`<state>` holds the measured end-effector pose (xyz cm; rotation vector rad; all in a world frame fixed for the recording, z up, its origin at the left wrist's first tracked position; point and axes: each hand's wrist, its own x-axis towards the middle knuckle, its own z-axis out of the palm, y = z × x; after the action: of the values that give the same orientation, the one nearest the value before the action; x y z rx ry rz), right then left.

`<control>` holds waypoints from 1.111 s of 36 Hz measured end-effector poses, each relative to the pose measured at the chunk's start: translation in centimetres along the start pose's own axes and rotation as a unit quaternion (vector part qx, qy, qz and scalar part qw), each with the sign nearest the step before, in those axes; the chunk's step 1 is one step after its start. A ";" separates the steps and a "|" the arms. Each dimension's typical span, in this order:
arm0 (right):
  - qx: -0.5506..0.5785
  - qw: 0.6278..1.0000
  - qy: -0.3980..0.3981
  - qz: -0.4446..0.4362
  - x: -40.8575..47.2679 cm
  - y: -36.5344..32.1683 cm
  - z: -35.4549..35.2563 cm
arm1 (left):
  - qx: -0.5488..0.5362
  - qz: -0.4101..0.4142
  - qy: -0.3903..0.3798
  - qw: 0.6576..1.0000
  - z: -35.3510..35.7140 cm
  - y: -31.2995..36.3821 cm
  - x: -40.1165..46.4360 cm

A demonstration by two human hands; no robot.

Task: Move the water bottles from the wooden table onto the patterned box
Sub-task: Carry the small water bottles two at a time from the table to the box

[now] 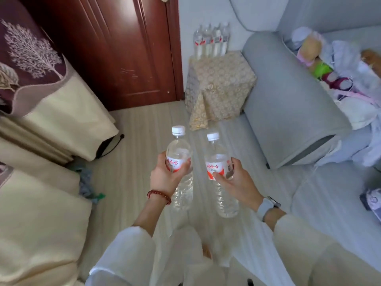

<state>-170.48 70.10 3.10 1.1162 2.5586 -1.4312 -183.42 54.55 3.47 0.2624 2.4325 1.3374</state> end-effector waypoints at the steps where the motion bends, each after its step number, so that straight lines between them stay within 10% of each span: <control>1: 0.001 1.000 0.002 0.001 2.1 -0.3 -0.7 | 0.001 0.000 -0.003 1.000 0.6 0.8 2.0; 25: 0.057 0.994 0.081 0.048 51.9 -8.7 -17.9 | -0.010 0.027 -0.088 0.996 17.9 22.6 51.1; 40: 0.073 0.995 -0.044 0.052 79.8 -4.5 -25.2 | -0.010 -0.106 -0.001 0.994 34.1 26.9 70.2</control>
<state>-224.57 133.55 -5.09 1.1561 2.3330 -1.6243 -235.01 118.39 -5.65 0.0001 2.3666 1.2668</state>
